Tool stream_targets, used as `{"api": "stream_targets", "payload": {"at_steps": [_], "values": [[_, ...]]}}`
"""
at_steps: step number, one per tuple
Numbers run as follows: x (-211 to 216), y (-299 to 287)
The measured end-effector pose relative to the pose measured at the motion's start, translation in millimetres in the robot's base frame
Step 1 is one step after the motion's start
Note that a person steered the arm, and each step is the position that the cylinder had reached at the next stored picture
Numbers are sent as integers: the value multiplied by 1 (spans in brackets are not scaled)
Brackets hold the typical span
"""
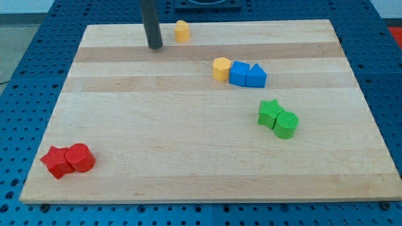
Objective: Push the yellow hexagon to the yellow heart
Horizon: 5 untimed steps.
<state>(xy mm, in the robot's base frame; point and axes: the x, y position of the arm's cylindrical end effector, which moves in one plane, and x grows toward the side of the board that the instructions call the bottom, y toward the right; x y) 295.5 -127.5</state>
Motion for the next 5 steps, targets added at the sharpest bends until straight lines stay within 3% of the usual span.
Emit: {"api": "stream_targets", "payload": {"at_steps": [1, 2, 4, 5], "values": [[68, 7], [107, 46], [84, 146], [34, 155]]}}
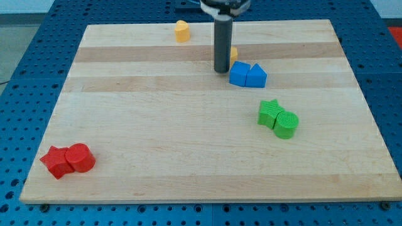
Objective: Push the yellow hexagon to the yellow heart
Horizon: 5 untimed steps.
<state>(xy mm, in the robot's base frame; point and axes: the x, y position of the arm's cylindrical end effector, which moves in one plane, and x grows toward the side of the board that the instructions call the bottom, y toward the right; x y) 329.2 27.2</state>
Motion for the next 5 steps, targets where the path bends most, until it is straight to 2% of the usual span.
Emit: {"api": "stream_targets", "payload": {"at_steps": [1, 2, 3, 4, 5], "values": [[-21, -1], [4, 0], [-5, 34], [-54, 33], [-67, 25]]}}
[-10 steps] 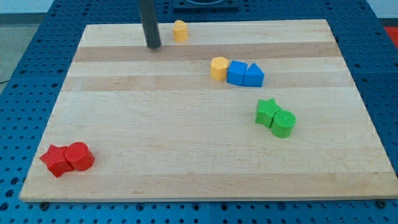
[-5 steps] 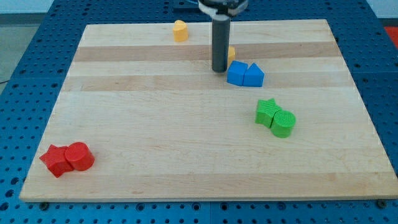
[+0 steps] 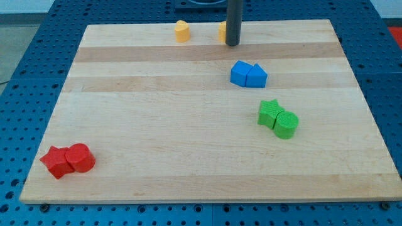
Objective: Push the yellow hexagon to the yellow heart
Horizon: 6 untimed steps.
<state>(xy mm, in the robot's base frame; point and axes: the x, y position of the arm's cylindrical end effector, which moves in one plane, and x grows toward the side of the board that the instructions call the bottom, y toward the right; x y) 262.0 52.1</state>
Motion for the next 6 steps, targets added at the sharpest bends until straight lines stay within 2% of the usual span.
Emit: {"api": "stream_targets", "payload": {"at_steps": [1, 2, 3, 5, 6], "values": [[13, 21], [-4, 49], [-21, 20], [-22, -58], [-9, -50]]}}
